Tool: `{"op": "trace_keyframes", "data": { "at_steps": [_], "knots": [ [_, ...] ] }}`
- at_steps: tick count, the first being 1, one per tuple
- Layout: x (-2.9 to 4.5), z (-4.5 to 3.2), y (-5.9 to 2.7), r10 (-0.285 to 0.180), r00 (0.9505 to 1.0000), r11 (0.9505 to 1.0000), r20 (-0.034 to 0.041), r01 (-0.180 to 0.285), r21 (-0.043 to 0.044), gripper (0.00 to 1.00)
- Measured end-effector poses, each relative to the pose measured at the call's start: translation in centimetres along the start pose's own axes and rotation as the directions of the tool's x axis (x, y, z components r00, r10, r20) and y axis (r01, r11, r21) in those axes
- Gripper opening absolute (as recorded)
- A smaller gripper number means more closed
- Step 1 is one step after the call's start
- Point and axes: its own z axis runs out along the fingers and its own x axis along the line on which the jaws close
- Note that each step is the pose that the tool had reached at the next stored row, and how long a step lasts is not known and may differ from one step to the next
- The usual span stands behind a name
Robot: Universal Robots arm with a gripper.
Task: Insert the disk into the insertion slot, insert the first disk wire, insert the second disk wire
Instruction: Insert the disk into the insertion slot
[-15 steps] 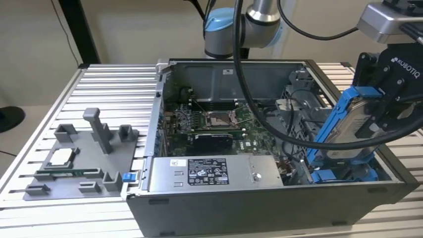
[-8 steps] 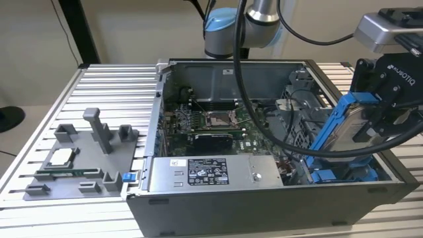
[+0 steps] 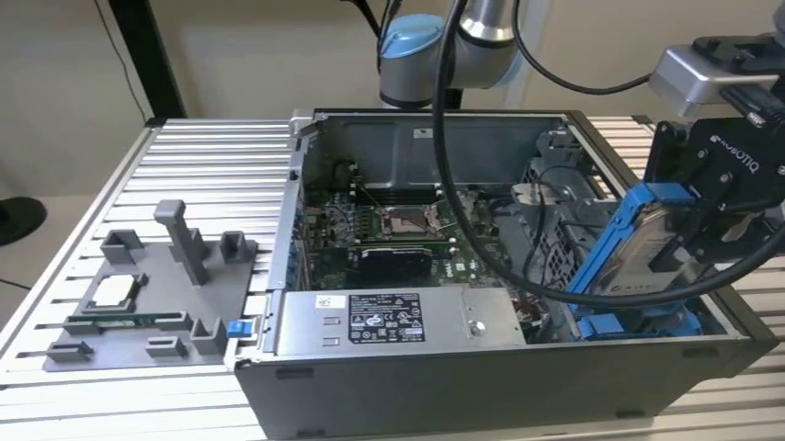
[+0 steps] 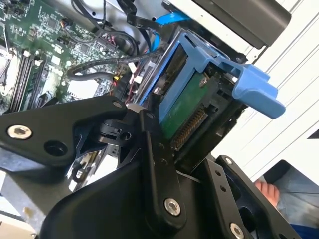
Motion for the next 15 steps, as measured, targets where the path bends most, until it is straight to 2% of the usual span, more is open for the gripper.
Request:
{"op": "trace_keyframes", "data": {
  "at_steps": [7,9,15],
  "knots": [
    [0.08,1.23,-0.05,0.0,1.0,1.0,0.0027,0.0,0.0,0.0],
    [0.08,1.28,-0.05,0.0,1.0,1.0,0.003,0.0,0.0,0.0],
    [0.06,1.49,-0.06,0.0,0.9999,1.0,0.0139,0.0,0.0015,0.0]
  ]
}}
